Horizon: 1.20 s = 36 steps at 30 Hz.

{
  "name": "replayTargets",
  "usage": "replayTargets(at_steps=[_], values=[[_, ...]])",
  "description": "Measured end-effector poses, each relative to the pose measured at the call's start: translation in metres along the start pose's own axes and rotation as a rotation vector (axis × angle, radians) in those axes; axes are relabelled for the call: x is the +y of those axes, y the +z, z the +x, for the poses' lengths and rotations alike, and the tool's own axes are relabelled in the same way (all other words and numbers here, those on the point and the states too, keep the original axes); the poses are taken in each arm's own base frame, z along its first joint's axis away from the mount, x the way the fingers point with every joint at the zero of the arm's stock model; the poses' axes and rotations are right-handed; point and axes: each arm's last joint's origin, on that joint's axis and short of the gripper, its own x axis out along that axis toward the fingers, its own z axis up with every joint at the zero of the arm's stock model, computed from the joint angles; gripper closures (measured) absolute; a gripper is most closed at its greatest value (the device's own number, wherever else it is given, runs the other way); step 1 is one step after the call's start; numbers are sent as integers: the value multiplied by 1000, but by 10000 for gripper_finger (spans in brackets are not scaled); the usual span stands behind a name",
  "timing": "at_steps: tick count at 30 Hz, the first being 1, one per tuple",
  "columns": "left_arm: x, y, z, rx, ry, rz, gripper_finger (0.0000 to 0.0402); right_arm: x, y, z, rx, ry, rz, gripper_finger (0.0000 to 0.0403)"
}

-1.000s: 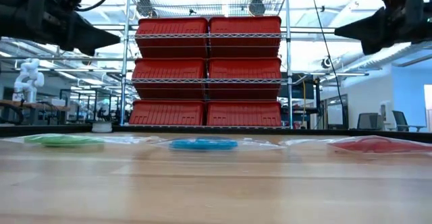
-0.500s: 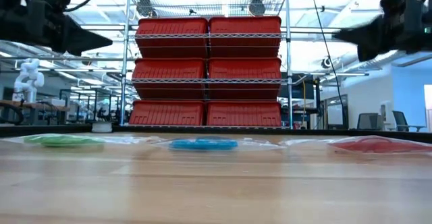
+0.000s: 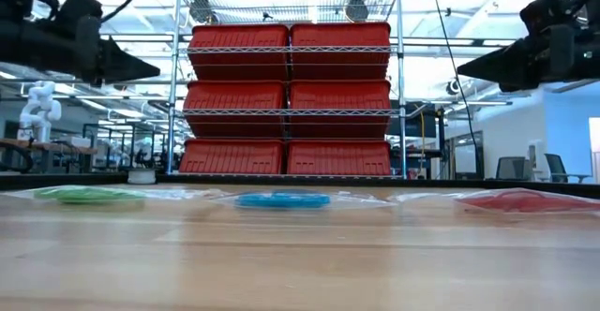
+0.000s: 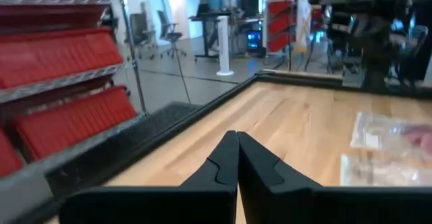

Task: Sort rubber bands
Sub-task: Return to Home Position

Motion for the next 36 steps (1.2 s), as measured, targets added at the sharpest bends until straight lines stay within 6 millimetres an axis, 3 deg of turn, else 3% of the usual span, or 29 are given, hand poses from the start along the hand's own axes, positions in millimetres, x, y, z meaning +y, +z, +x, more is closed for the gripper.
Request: replayTargets(at_steps=[5, 14, 36], values=[[1, 0, 0, 1, 30, -105, 397, 0, -1, 1, 21, -17, -1, 403], [7, -1, -1, 0, 252, -106, 397, -5, -1, 1, 36, -194, 16, 403], [7, -1, -1, 0, 239, -107, 397, -5, -1, 1, 32, -190, 41, 403]])
